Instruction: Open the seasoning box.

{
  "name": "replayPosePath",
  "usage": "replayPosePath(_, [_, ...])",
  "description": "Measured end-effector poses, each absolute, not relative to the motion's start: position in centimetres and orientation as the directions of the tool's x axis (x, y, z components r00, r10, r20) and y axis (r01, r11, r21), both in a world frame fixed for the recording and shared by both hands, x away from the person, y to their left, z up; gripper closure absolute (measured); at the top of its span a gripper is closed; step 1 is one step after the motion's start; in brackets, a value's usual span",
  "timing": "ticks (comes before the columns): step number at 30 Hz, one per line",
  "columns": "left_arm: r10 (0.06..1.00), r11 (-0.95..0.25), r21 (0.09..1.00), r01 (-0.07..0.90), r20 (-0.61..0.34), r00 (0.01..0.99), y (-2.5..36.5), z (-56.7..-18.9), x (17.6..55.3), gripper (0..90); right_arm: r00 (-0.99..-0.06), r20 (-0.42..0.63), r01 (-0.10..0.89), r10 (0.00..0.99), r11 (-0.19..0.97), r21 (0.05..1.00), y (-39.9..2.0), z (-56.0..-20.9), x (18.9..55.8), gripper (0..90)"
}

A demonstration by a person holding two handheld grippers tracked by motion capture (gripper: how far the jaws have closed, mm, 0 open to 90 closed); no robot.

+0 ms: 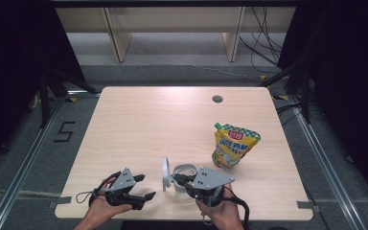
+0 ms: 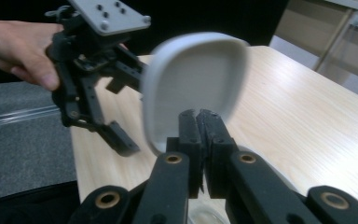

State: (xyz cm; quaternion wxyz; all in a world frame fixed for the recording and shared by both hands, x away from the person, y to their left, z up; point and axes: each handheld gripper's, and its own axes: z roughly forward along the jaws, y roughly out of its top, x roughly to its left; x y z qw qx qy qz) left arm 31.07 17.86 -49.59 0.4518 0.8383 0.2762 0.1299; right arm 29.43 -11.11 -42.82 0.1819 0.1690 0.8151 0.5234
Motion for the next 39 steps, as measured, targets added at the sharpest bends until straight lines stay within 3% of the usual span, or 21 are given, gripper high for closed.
replayPosePath(6, [0.612, -0.422, 0.831, 0.363, -0.034, 0.790, 17.7, -49.8, 31.0, 16.7, -0.838, -0.076, 0.141, 0.540, 0.349, 0.926, -14.2, -43.7, 30.0, 80.3])
replayPosePath(17, [0.632, -0.390, 0.851, 0.353, -0.032, 0.775, 17.9, -49.3, 31.1, 15.8, -0.756, 0.014, 0.246, 0.655, 0.265, 0.932, -21.1, -45.6, 30.8, 52.0])
replayPosePath(25, [0.649, -0.390, 0.841, 0.375, -0.038, 0.760, 17.8, -49.4, 31.2, 15.8, -0.658, 0.085, 0.332, 0.748, 0.187, 0.925, -25.3, -46.2, 30.6, 41.4])
replayPosePath(26, [0.637, -0.405, 0.849, 0.341, -0.006, 0.771, 17.8, -49.5, 31.4, 15.8, -0.654, 0.054, 0.296, 0.755, 0.189, 0.936, -25.8, -46.4, 30.9, 39.8])
replayPosePath(30, [0.639, -0.408, 0.836, 0.367, -0.026, 0.769, 17.6, -49.4, 31.3, 15.8, -0.627, 0.057, 0.310, 0.777, 0.182, 0.933, -27.2, -47.1, 31.4, 32.0])
replayPosePath(35, [0.626, -0.411, 0.841, 0.353, -0.021, 0.779, 17.5, -49.4, 31.2, 15.8, -0.612, 0.061, 0.319, 0.789, 0.175, 0.931, -27.9, -47.7, 32.1, 20.5])
replayPosePath(39, [0.621, -0.404, 0.841, 0.359, -0.035, 0.783, 17.2, -49.3, 31.0, 15.8, -0.601, 0.105, 0.354, 0.792, 0.146, 0.924, -27.9, -48.0, 32.3, 17.6])
